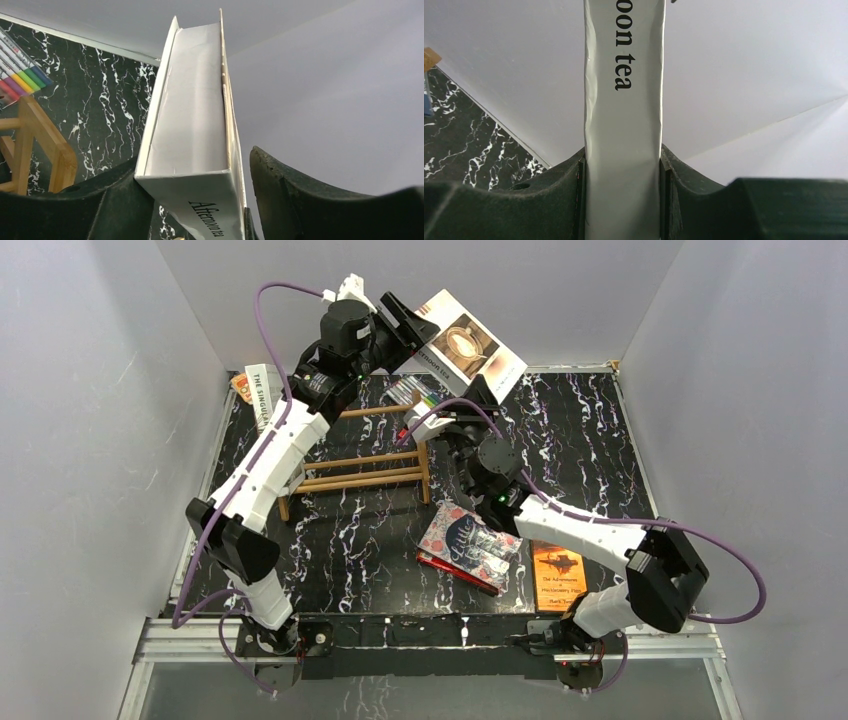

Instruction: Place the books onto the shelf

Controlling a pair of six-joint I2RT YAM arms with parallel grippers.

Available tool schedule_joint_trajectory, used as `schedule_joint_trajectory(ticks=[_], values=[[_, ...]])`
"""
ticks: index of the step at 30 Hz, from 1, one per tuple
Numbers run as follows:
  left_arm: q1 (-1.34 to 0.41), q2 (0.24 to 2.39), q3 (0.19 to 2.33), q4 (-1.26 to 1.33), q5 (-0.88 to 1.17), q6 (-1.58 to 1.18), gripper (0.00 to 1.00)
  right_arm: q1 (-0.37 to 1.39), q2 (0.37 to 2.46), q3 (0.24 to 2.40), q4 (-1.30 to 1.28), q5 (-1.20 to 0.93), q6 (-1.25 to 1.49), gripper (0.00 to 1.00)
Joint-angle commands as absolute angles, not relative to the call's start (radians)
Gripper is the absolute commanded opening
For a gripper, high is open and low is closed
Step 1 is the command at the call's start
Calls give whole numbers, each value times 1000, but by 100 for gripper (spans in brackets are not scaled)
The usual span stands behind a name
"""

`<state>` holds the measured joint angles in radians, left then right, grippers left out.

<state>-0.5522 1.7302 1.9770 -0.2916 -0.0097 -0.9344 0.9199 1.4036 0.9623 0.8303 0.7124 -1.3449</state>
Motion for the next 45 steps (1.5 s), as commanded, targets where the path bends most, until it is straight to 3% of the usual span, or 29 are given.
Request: schedule_joint_trajectory(ticks=[1, 10, 15, 18, 20, 24, 26, 36, 39, 45], values=[[-549, 1693, 1968, -249, 47, -963, 61, 935, 1400, 962, 989, 718, -1422, 39], [-537, 1722, 1984, -245, 43, -995, 62, 963, 1402, 935, 1040, 693, -1460, 39], [-528, 1719, 1963, -208, 29, -1019, 37, 965, 1395, 924, 1045, 689, -1459, 40], [-528, 1693, 1925, -183, 14, -1017, 29, 964, 1390, 919, 1045, 690, -1452, 44], [-528, 1676, 1908, -174, -16, -1012, 28, 964, 1389, 918, 1045, 693, -1445, 50], [-525, 1658, 1905, -173, -52, -988, 28, 965, 1384, 904, 1038, 694, -1432, 75], [-521, 1654, 1909, -177, -74, -965, 28, 971, 1363, 905, 962, 692, -1391, 81], [-471, 1663, 1960, -215, -159, -836, 29, 977, 1110, 973, 397, 433, -924, 84], [-456, 1671, 1994, -216, -179, -807, 29, 976, 1049, 928, 386, 363, -831, 84], [-447, 1677, 2096, -280, -213, -670, 28, 974, 1002, 896, 439, 439, -660, 83]])
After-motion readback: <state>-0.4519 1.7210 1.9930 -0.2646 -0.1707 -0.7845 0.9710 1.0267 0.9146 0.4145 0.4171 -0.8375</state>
